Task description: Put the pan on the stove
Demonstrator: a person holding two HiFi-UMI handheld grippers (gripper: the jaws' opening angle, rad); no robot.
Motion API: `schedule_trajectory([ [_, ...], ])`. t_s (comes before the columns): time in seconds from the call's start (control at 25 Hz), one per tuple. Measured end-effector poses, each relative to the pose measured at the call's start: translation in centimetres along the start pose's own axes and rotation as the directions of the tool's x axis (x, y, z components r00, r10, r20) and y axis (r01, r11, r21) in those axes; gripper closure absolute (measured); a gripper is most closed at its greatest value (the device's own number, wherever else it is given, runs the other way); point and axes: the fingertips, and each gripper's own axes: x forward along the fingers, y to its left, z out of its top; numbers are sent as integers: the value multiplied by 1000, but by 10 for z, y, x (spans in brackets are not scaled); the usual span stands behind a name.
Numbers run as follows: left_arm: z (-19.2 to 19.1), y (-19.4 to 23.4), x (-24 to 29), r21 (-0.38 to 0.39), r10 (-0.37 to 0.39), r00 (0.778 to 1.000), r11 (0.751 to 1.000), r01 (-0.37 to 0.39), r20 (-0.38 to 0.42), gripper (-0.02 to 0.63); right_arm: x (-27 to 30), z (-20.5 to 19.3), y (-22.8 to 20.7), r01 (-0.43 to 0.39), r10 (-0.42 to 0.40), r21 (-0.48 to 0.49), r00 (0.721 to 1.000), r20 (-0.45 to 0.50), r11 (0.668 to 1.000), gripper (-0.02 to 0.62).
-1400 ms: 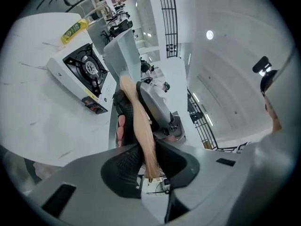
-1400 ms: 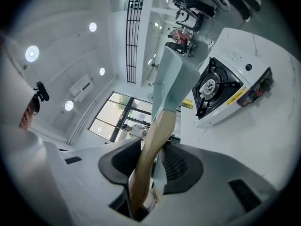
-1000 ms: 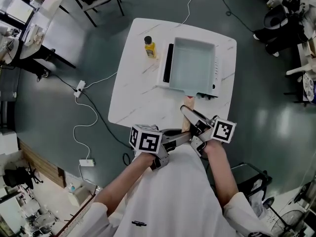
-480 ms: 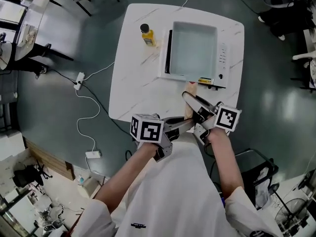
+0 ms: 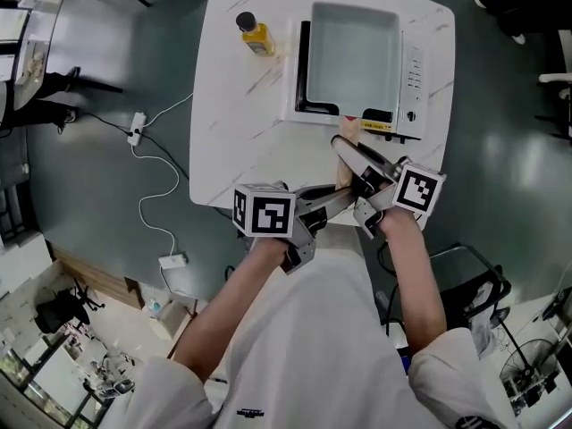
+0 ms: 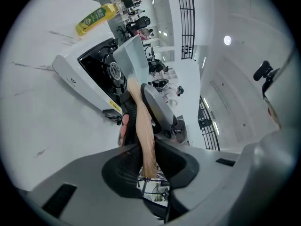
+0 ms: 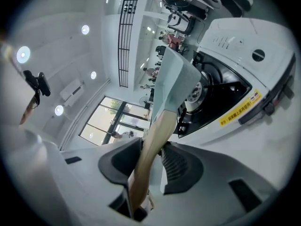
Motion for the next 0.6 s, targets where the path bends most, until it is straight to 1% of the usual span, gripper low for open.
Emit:
schedule_trajectory([
  [0.48,5,26,8,-22,10,1000,1000,-9,9,526,8,1,-29,-6,5,52,1000,17,999,449],
  [0.6,5,30,12,-46,-1,1000,999,1,13,528,9,2,-33,-12,11,66,1000,14,998,449],
])
